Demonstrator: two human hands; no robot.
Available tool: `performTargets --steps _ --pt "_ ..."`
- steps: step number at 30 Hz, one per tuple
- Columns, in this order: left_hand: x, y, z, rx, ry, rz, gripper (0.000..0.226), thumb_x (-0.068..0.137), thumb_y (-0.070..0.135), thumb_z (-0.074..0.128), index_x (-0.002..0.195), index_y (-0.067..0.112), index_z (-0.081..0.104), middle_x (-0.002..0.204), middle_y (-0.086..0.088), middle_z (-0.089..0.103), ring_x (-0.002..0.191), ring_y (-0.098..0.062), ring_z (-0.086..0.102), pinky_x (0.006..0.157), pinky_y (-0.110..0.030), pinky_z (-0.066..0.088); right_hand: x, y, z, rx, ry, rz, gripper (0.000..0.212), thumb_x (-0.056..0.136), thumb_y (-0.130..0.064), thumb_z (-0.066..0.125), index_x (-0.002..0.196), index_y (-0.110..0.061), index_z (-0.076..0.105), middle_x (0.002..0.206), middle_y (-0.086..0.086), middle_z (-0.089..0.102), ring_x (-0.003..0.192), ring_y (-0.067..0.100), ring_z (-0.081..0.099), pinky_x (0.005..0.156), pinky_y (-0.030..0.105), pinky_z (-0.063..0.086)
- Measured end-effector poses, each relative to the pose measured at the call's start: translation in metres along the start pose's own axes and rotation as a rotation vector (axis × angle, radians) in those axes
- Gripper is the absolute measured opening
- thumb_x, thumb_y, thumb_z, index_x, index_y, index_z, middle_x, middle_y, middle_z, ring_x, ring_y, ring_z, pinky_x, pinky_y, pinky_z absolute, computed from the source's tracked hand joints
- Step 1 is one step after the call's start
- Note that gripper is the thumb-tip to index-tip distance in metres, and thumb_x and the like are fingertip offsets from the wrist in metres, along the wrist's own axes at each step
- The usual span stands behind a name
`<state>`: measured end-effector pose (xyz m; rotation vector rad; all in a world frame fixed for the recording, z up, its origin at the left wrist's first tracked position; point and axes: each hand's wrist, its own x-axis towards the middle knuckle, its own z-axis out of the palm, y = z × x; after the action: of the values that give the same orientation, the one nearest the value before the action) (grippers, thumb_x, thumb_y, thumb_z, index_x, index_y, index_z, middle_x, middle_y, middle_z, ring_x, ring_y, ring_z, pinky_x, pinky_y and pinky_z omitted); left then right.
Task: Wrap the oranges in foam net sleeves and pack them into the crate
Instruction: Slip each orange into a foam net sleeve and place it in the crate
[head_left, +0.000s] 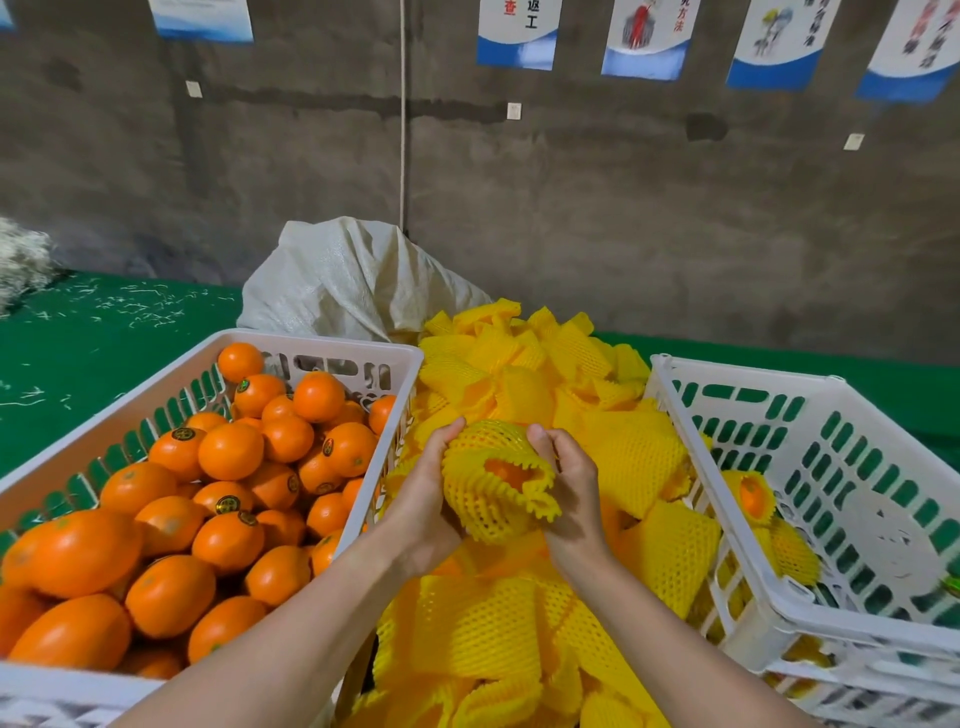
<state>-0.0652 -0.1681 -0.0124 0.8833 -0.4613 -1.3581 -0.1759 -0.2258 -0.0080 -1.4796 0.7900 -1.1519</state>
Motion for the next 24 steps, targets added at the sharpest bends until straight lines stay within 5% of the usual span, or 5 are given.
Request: performTargets --steps 5,9,12,16,24 --pt "0.004 -0.001 0.006 0.187 0.205 0.131 0.018 0.095 0.046 0.044 0.091 0.032 0.054 0.061 0.013 0.066 0.058 -0.007 0.065 0.056 -0.024 0.05 -0.006 0.007 -0.002 0.208 -0.131 0.441 0.02 0.098 -0.005 0.039 0.096 -0.015 0.057 0.082 0.005 0.06 0.073 0.018 0.059 0.063 0.027 0.049" --pt "0.006 -0.002 0.008 0.215 0.31 0.24 0.03 0.098 0.043 0.042 0.127 0.036 0.042 0.094 0.009 0.05 0.089 -0.011 0.056 0.081 -0.031 0.041 -0.006 0.002 0.001 0.305 -0.204 0.557 0.057 0.095 -0.054 0.025 0.106 -0.015 0.066 0.101 0.018 0.068 0.09 0.037 0.063 0.088 0.055 0.047" --pt "0.006 -0.006 0.001 0.404 0.338 0.306 0.02 0.099 0.044 0.038 0.111 0.033 0.048 0.096 0.016 0.053 0.094 -0.005 0.05 0.088 -0.03 0.039 -0.007 0.004 0.002 0.328 -0.354 0.511 0.068 0.078 -0.067 0.023 0.077 -0.025 0.076 0.077 0.003 0.072 0.068 0.023 0.067 0.071 0.041 0.055" --pt "-0.001 -0.01 -0.002 0.709 0.398 0.613 0.049 0.095 0.038 0.046 0.051 0.022 0.032 0.04 0.011 0.028 0.039 -0.004 0.027 0.047 -0.022 0.022 -0.002 0.006 0.008 0.286 -0.278 0.494 0.051 0.088 -0.057 0.038 0.076 -0.021 0.072 0.077 -0.001 0.07 0.065 0.005 0.067 0.06 0.02 0.053" --pt "-0.001 -0.005 0.006 0.402 0.35 0.518 0.054 0.092 0.037 0.051 0.065 -0.011 0.048 0.062 -0.015 0.043 0.057 -0.025 0.036 0.059 -0.037 0.031 -0.001 0.005 0.012 0.671 -0.116 0.545 0.029 0.097 -0.035 0.038 0.091 -0.018 0.061 0.074 0.005 0.071 0.065 0.018 0.067 0.054 0.024 0.05"
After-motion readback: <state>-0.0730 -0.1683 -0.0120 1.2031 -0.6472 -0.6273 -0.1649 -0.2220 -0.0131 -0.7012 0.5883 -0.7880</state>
